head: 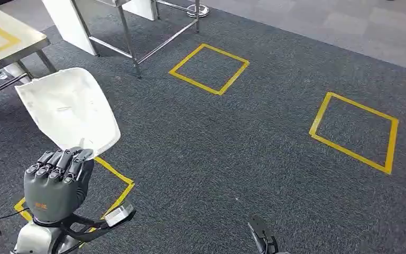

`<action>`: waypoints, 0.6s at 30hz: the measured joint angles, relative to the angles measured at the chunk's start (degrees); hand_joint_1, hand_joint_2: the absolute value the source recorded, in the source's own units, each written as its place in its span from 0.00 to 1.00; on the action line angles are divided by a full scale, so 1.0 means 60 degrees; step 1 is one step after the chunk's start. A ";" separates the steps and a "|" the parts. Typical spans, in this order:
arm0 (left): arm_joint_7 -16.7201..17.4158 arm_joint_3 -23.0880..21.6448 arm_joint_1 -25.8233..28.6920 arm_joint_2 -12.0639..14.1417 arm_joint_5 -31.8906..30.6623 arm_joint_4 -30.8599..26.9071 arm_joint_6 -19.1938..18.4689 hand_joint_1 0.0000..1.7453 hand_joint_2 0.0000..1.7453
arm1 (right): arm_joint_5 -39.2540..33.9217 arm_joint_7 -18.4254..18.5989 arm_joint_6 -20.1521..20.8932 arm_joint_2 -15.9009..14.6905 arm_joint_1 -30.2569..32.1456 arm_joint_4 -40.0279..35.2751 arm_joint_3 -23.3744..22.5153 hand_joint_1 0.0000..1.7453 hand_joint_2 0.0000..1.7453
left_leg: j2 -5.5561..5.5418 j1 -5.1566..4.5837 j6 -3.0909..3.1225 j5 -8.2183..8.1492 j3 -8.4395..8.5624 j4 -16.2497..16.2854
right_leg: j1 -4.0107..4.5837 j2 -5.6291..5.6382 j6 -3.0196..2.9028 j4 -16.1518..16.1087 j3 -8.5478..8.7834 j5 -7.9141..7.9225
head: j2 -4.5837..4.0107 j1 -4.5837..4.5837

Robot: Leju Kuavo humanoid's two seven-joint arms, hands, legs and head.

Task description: Take the parts from the cabinet and place them on the table.

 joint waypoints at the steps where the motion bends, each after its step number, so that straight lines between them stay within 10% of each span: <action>1: -0.0047 -0.0044 -0.0072 0.0011 0.0164 0.0018 0.0004 1.00 1.00 | 0.0000 -0.0004 -0.0011 -0.0011 0.0016 0.0000 0.0000 0.00 0.00 | -0.0108 0.0031 0.0054 0.0018 -0.0003 -0.0014 | -0.0009 0.0578 0.0028 0.0425 -0.0183 -0.0291 | 0.0000 0.0014; 3: -0.0054 -0.0127 -0.0117 -0.0015 0.0152 0.0058 0.0004 1.00 1.00 | 0.0007 0.0040 0.0000 -0.0015 0.0077 0.0000 0.0000 0.00 0.00 | -0.0353 0.0044 0.0097 0.0026 -0.0020 -0.0013 | -0.0025 0.0994 0.0075 0.1858 -0.0896 -0.0959 | 0.0000 0.0095; 5: -0.0083 -0.0131 -0.0108 -0.0015 0.0047 0.0098 0.0004 1.00 1.00 | 0.0029 0.0094 0.0015 -0.0036 0.0159 0.0000 -0.0004 0.00 0.00 | -0.0642 0.0042 0.0101 0.0022 -0.0036 0.0023 | -0.0021 0.1032 0.0093 0.2833 -0.1477 -0.1145 | 0.0000 0.0102; 8: -0.0044 -0.0131 -0.0109 -0.0015 -0.0070 0.0098 0.0004 1.00 1.00 | 0.0084 0.0186 0.0018 -0.0066 0.0179 0.0000 -0.0004 0.00 0.00 | -0.1091 0.0073 0.0039 -0.0005 -0.0033 0.0112 | -0.0060 0.1145 0.0068 0.1204 -0.0867 0.0050 | 0.0000 0.0102; 9: -0.0036 -0.0131 -0.0113 -0.0018 -0.0099 0.0095 0.0004 1.00 1.00 | 0.0087 0.0186 0.0018 -0.0073 0.0184 0.0000 -0.0004 0.00 0.00 | -0.1204 0.0084 -0.0007 -0.0026 -0.0049 0.0155 | -0.0112 0.1503 0.0074 0.0342 -0.0482 0.0419 | 0.0000 0.0106; 10: -0.0036 -0.0131 -0.0114 -0.0022 -0.0125 0.0098 0.0004 1.00 1.00 | 0.0095 0.0200 0.0022 -0.0076 0.0186 0.0000 -0.0004 0.00 0.00 | -0.1298 0.0059 -0.0082 -0.0029 -0.0106 0.0191 | -0.0176 0.2116 0.0082 0.0126 -0.0393 0.0194 | 0.0000 0.0106; 14: -0.0014 -0.0138 -0.0121 -0.0018 -0.0244 0.0084 0.0004 1.00 1.00 | 0.0113 0.0193 0.0022 -0.0073 0.0182 0.0000 -0.0007 0.00 0.00 | -0.1774 0.0100 -0.0394 0.0107 -0.0287 0.0065 | -0.0123 0.1649 -0.0164 0.0028 -0.0324 0.0304 | 0.0000 0.0102; 16: 0.0011 -0.0149 -0.0134 -0.0011 -0.0295 0.0080 0.0004 1.00 1.00 | 0.0124 0.0131 0.0015 -0.0069 0.0161 0.0000 -0.0007 0.00 0.00 | -0.0776 0.0021 -0.0423 -0.0143 -0.0398 0.0442 | -0.0143 0.1391 -0.0329 -0.0061 -0.0283 0.0355 | 0.0000 0.0016; 18: 0.0048 -0.0157 -0.0160 -0.0015 -0.0321 0.0076 0.0004 1.00 1.00 | 0.0149 0.0138 0.0015 -0.0073 0.0186 0.0000 -0.0007 0.00 0.00 | -0.0331 0.0054 -0.0477 -0.0892 -0.1052 0.1804 | -0.0083 0.1095 -0.0386 -0.0057 -0.0278 0.0339 | 0.0000 -0.0025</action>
